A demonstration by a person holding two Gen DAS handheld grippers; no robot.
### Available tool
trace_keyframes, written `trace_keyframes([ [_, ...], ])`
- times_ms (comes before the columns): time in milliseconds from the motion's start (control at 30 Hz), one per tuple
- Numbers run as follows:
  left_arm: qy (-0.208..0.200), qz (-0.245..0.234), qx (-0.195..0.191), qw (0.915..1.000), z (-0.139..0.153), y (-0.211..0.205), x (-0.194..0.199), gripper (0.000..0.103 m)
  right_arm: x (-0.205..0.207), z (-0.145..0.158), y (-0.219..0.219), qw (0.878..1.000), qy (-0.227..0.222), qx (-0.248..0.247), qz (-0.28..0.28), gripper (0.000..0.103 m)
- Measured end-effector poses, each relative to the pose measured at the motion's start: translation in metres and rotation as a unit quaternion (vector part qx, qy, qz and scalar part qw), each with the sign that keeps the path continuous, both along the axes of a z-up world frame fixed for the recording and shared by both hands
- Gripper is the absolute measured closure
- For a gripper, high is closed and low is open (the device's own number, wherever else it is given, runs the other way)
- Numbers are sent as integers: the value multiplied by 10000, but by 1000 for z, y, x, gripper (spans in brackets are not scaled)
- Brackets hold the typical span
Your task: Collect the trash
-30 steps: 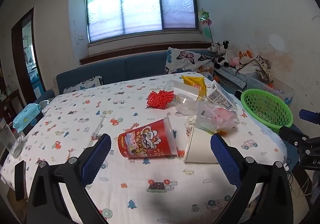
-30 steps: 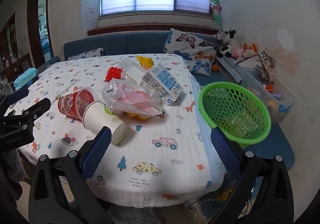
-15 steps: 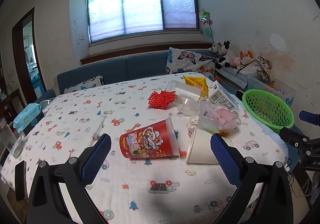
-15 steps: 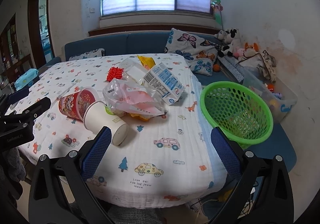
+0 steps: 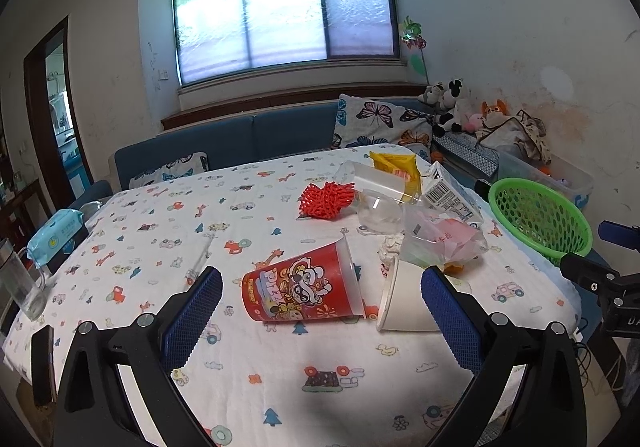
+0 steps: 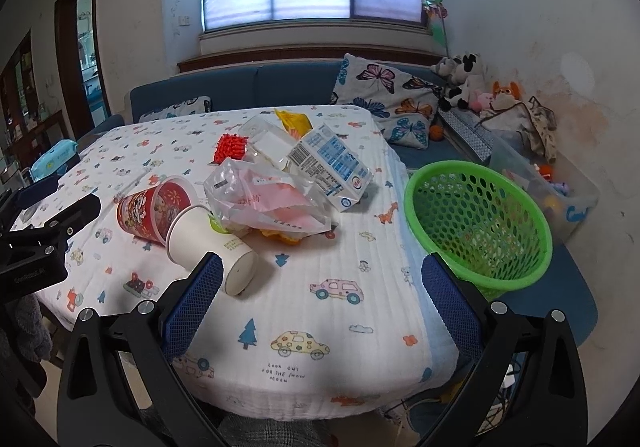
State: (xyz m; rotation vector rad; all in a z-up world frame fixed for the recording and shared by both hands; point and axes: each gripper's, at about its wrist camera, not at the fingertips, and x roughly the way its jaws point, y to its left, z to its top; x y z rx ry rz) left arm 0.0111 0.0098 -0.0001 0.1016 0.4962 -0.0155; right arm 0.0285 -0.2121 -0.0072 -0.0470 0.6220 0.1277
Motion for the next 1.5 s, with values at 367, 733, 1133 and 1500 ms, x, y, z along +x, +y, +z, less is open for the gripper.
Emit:
trace_keyframes([
  [367,15,6,8,10000,-2,4,6,6,8,-4,3,10000,60,12,70,4],
  [733,28,1,15,10000,-2,6,9,6,21,-7,10,9997,101,14,211,4],
  [1133,164,63,-7,9998,-13,30,25,6,44,-14,27,9979,283,-17,588,6],
  [1500,376,-57,-66,9993,-24,42,35,6,84,-16,55,9928,555,28,1062,12],
])
